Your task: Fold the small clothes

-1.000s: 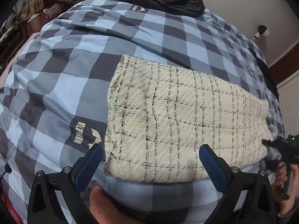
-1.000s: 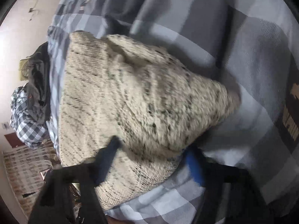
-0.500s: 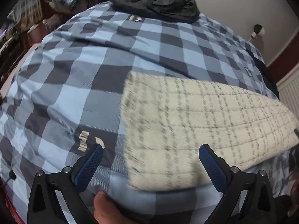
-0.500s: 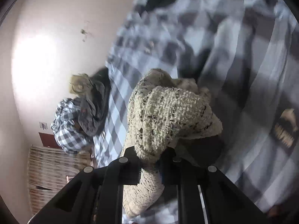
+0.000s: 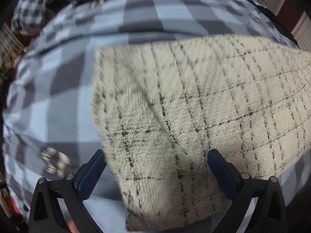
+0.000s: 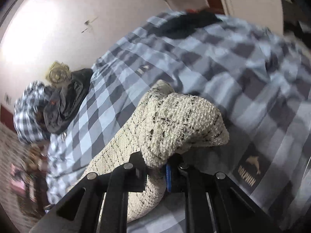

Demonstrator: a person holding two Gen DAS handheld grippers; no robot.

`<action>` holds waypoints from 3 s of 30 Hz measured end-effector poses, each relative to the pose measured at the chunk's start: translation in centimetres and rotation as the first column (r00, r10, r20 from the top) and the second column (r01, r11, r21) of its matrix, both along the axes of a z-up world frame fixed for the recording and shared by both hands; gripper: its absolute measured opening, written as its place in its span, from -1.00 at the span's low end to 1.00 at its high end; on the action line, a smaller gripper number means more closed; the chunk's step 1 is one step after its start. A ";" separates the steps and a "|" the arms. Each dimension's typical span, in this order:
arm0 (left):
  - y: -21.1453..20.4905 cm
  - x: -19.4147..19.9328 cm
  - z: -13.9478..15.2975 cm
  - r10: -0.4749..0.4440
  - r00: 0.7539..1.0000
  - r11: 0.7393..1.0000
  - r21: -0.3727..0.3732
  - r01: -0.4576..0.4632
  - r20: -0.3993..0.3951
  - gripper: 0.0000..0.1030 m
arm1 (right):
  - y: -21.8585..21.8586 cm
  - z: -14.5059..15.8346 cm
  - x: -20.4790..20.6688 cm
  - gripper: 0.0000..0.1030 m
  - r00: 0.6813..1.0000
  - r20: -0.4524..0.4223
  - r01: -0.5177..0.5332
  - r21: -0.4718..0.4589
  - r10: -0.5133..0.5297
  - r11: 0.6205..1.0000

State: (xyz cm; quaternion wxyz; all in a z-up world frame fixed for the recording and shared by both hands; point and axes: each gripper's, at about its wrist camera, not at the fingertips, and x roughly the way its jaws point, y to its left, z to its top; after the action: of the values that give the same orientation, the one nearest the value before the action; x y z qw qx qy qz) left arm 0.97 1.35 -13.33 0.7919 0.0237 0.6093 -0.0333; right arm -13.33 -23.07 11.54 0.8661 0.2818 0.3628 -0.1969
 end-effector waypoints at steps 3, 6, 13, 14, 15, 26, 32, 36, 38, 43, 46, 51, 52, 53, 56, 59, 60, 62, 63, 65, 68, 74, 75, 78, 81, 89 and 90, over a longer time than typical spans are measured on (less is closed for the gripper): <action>0.8 0.4 0.2 0.034 0.999 0.998 -0.049 -0.035 -0.027 1.00 | 1.7 0.6 0.0 -0.80 0.998 0.009 -0.065 -0.112 0.067 0.992; 1.6 0.5 -0.1 0.058 0.997 0.994 -0.089 -0.062 -0.053 1.00 | 4.5 1.9 1.0 -0.80 0.989 0.021 -0.134 -0.242 0.144 0.961; 2.2 0.6 0.0 0.062 0.995 0.993 -0.101 -0.069 -0.073 1.00 | 15.6 4.9 2.2 -0.80 0.928 -0.017 -0.313 -0.574 0.371 0.757; 2.2 0.6 0.1 0.056 0.996 0.993 -0.095 -0.063 -0.071 1.00 | 17.4 4.9 2.4 -0.80 0.913 -0.029 -0.339 -0.610 0.407 0.716; 2.2 0.9 0.2 0.051 0.996 0.994 -0.089 -0.057 -0.067 1.00 | 19.0 4.8 2.4 -0.80 0.897 -0.044 -0.362 -0.645 0.440 0.673; 1.5 0.9 6.6 0.037 0.988 0.997 -0.070 -0.027 0.151 1.00 | 18.9 4.4 2.3 -0.80 0.836 -0.088 -0.468 -0.629 0.542 0.621; -0.5 0.5 6.5 -0.025 0.986 0.995 -0.087 0.040 0.166 1.00 | 2.0 2.2 2.6 -0.78 0.960 -0.051 -0.277 -0.347 0.277 0.896; -1.3 -0.4 5.5 -0.076 0.986 0.996 -0.045 0.083 0.147 1.00 | -12.0 -6.6 3.5 -0.53 0.947 -0.315 0.073 0.019 -0.063 0.997; -1.3 -0.4 4.9 -0.076 0.988 0.996 -0.034 0.082 0.135 1.00 | -16.3 -10.7 1.2 -0.52 0.872 -0.445 0.329 0.226 -0.203 0.917; -1.1 -0.1 5.1 -0.068 0.983 0.997 -0.030 0.075 0.171 1.00 | -15.2 -4.7 0.3 0.12 0.921 -0.221 0.335 0.030 -0.320 0.942; -2.1 -0.2 6.1 -0.087 0.967 0.991 -0.081 0.109 0.241 1.00 | -10.1 -2.8 4.0 0.41 0.999 -0.046 0.029 0.003 -0.029 1.000; -4.8 0.5 5.3 -0.150 0.956 0.969 -0.155 0.192 0.250 1.00 | -0.1 -7.1 12.0 0.40 0.858 -0.148 -0.496 0.007 0.491 0.868; -5.4 0.8 4.6 -0.161 0.959 0.970 -0.144 0.198 0.233 1.00 | 1.2 -8.2 12.8 0.40 0.825 -0.186 -0.544 -0.003 0.534 0.839; -5.9 1.3 3.5 -0.167 0.966 0.975 -0.113 0.192 0.199 1.00 | 2.1 -9.7 14.0 0.40 0.787 -0.245 -0.585 -0.008 0.566 0.811; -6.4 1.7 1.3 -0.182 0.970 0.981 -0.032 0.190 0.161 1.00 | 1.1 -13.4 15.1 0.28 0.742 -0.395 -0.600 -0.029 0.542 0.800; -6.2 1.6 1.6 -0.194 0.967 0.980 -0.001 0.197 0.167 1.00 | -2.9 -12.1 14.4 0.23 0.847 -0.415 -0.439 -0.192 0.333 0.878; -5.9 1.7 1.6 -0.182 0.970 0.983 -0.009 0.185 0.161 1.00 | -4.5 -11.6 14.1 0.29 0.868 -0.463 -0.350 -0.312 0.180 0.883; -4.9 1.9 1.5 -0.149 0.978 0.988 -0.014 0.153 0.147 1.00 | -9.0 -11.2 12.8 0.30 0.844 -0.527 -0.171 -0.447 -0.104 0.878; -4.4 2.1 1.5 -0.135 0.981 0.990 -0.021 0.139 0.139 1.00 | -12.2 -11.0 11.3 0.30 0.839 -0.522 -0.066 -0.374 -0.151 0.925; -3.6 2.4 1.7 -0.106 0.985 0.993 -0.028 0.111 0.133 1.00 | -17.1 -10.8 6.8 0.31 0.871 -0.451 0.181 -0.079 -0.197 0.980; -3.2 2.4 1.9 -0.099 0.984 0.995 0.005 0.099 0.148 1.00 | -19.1 -11.5 1.7 0.31 0.893 -0.368 0.348 0.205 -0.258 0.915; -3.2 2.1 1.9 -0.105 0.985 0.994 0.004 0.105 0.134 1.00 | -20.7 -16.7 0.4 0.32 0.879 -0.431 0.423 0.512 -0.203 0.747; -3.1 2.1 1.9 -0.102 0.986 0.995 -0.003 0.103 0.131 1.00 | -20.8 -18.2 0.2 0.32 0.878 -0.435 0.439 0.572 -0.198 0.693; -2.8 2.3 1.8 -0.092 0.989 0.995 -0.021 0.095 0.120 1.00 | -21.2 -18.7 -0.2 0.32 0.890 -0.386 0.449 0.652 -0.242 0.610; -2.9 2.5 1.7 -0.090 0.989 0.995 -0.023 0.094 0.114 1.00 | -21.8 -17.1 0.5 0.32 0.914 -0.320 0.402 0.639 -0.248 0.656; -2.8 2.7 1.5 -0.076 0.992 0.996 -0.041 0.081 0.103 1.00 | -21.6 -17.6 2.3 0.53 0.921 -0.301 0.385 0.594 -0.249 0.707; -2.7 2.7 1.5 -0.076 0.992 0.996 -0.042 0.080 0.104 1.00 | -21.8 -17.6 2.4 0.53 0.918 -0.307 0.390 0.584 -0.251 0.712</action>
State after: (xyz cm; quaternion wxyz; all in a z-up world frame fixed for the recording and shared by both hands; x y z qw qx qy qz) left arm 3.67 -1.40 -11.80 0.8203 0.0307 0.5658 -0.0772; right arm -10.97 -44.91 -6.04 0.6296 0.5940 0.4402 -0.2386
